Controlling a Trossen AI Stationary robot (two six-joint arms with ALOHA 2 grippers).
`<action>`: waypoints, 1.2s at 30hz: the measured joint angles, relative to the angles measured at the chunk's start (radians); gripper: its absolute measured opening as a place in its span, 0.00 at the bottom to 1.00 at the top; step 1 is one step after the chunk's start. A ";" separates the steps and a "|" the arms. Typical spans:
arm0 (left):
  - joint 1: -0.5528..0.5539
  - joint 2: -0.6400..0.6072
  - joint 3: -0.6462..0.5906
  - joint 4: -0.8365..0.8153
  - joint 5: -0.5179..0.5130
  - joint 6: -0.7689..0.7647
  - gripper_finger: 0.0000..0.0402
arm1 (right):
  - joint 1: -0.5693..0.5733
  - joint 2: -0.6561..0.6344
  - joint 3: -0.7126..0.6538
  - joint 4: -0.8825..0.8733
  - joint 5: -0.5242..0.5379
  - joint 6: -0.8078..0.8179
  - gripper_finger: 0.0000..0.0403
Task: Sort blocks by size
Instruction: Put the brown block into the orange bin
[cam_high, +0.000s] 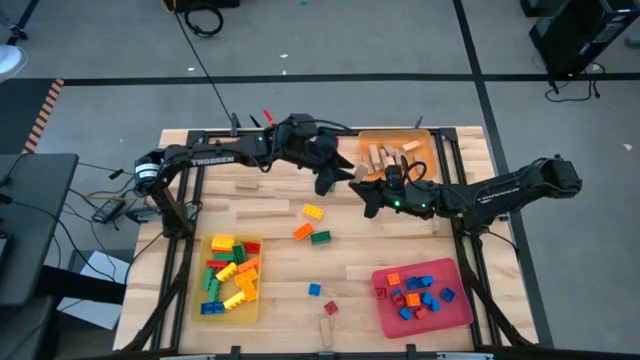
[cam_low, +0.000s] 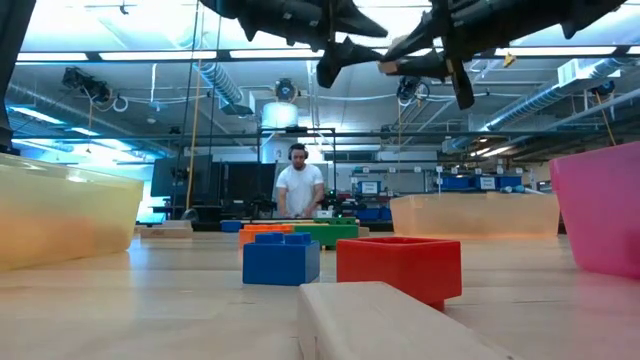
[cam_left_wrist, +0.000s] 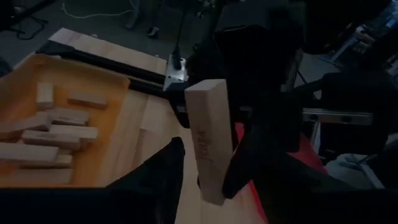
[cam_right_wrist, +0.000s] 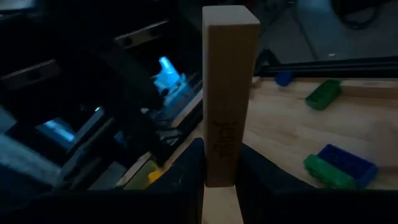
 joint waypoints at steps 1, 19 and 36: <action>0.011 0.000 0.000 -0.005 0.001 0.000 0.47 | -0.011 -0.001 0.000 -0.010 0.003 0.013 0.18; 0.103 -0.094 -0.021 -0.215 -0.267 0.150 0.47 | -0.603 -0.016 0.233 -0.921 -0.467 -0.021 0.18; -0.014 -0.325 -0.408 0.007 -0.464 -0.121 0.47 | -1.004 0.296 0.253 -1.157 -0.614 -0.378 0.18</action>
